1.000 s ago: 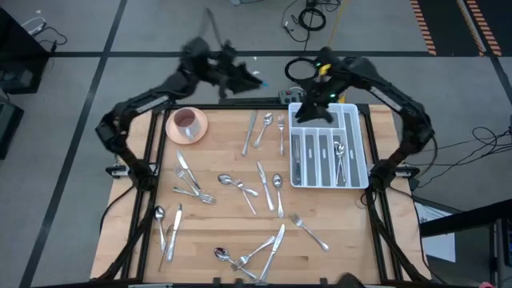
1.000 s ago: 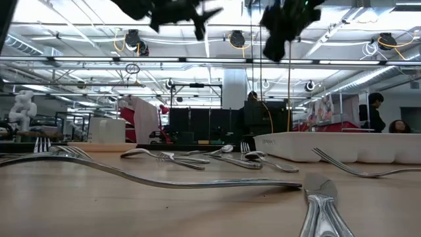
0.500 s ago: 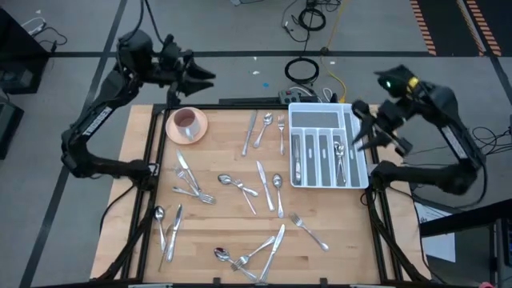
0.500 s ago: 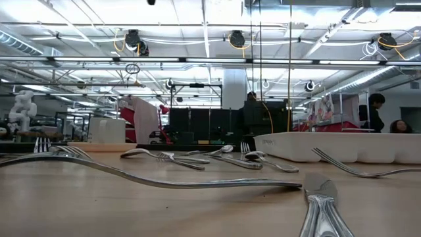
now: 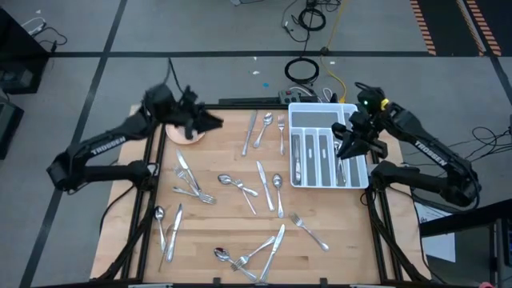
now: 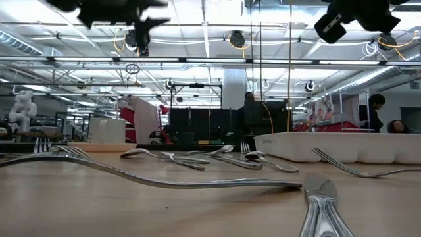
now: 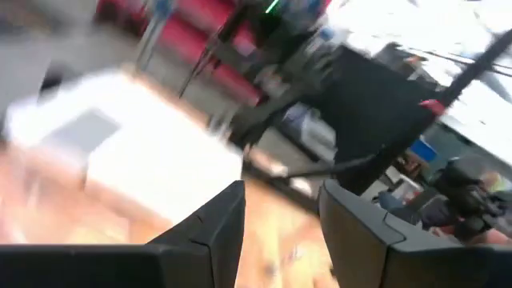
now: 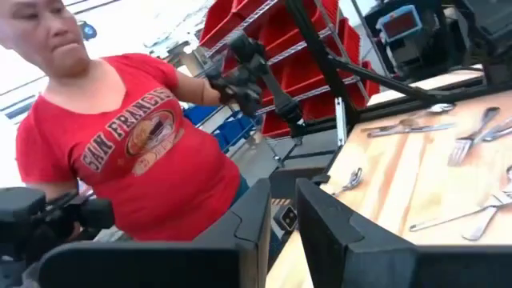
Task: Sort silverware
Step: Put the silver fork into the silverware rack
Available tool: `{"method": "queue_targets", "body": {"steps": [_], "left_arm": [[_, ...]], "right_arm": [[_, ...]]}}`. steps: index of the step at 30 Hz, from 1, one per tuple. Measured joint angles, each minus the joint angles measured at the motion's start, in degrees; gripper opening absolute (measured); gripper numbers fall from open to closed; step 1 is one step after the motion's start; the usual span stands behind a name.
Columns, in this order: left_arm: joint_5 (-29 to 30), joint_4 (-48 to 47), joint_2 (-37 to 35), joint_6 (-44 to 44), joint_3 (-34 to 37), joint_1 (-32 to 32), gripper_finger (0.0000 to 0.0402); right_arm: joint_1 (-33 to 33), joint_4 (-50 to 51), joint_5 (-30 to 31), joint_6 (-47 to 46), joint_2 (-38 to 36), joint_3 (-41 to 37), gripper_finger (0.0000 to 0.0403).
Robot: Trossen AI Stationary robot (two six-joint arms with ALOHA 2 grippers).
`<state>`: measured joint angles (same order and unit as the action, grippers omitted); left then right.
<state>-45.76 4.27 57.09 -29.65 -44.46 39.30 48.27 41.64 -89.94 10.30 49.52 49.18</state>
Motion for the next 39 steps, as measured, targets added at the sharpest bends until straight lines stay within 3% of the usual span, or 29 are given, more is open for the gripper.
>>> {"method": "queue_targets", "body": {"steps": [4,13,17,25,31,39], "left_arm": [[5.5,-13.0,-3.7,0.1,5.4,-3.1,0.0164],[27.0,-44.2,-4.6,8.4,5.6,-17.9,0.0164],[33.8,-52.2,-4.6,7.7,5.6,-24.5,0.0164],[42.2,-54.4,-2.9,7.2,5.6,-33.6,0.0164],[42.2,-54.2,3.9,16.1,5.6,-40.0,0.0164],[39.8,-51.2,12.3,17.0,5.6,-43.3,0.0164]], "right_arm": [[0.0,-1.5,-0.1,-0.5,0.0,0.9,0.0052],[0.0,-2.6,2.7,-4.0,-0.1,1.2,0.0052],[0.0,-2.5,3.0,-5.4,-0.1,1.2,0.0052],[0.0,-2.4,3.0,-5.2,-0.1,1.2,0.0052],[0.0,-2.5,3.0,-4.9,-0.1,1.2,0.0052],[0.0,-2.6,3.0,-3.5,-0.1,1.2,0.0052]]}}
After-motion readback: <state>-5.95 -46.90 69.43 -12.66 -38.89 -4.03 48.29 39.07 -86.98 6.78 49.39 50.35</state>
